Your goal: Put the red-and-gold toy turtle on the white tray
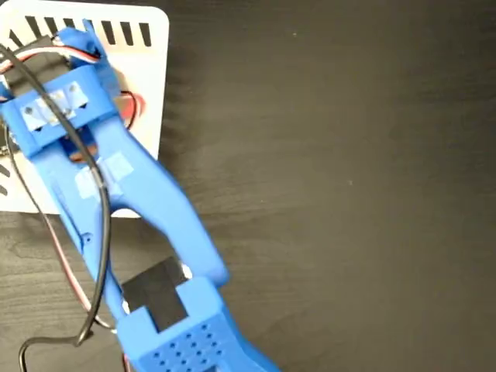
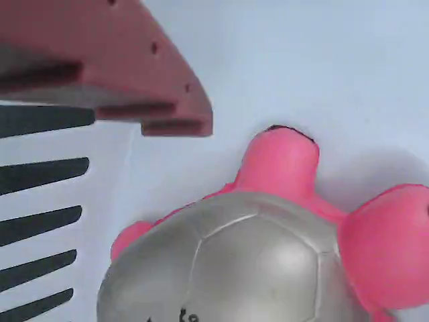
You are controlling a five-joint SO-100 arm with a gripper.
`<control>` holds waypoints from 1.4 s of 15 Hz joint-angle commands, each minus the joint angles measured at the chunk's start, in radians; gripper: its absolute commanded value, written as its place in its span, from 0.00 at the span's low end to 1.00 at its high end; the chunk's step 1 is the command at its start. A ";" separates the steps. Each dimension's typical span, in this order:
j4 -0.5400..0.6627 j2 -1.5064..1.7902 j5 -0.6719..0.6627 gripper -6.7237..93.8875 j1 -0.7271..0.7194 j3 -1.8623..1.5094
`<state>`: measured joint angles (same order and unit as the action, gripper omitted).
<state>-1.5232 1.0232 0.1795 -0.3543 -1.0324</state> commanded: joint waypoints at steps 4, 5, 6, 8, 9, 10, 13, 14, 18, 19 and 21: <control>-0.015 0.210 -0.026 0.48 0.017 0.003; -0.014 0.244 -0.031 0.38 0.020 0.003; -0.014 0.275 -0.038 0.32 0.023 0.003; 0.009 0.365 -0.064 0.13 0.035 -0.034; 0.046 0.443 -0.081 0.07 0.044 -0.109; 0.100 0.535 -0.092 0.07 0.058 -0.210; 0.245 0.862 -0.110 0.07 0.138 -0.548; 0.296 0.973 -0.126 0.07 0.176 -0.670; 0.374 1.353 -0.141 0.07 0.301 -1.100; 0.391 1.428 -0.133 0.07 0.322 -1.204; 0.436 1.580 -0.132 0.07 0.344 -1.427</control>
<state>-1.1121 2.4574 0.0307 -0.0061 -2.3409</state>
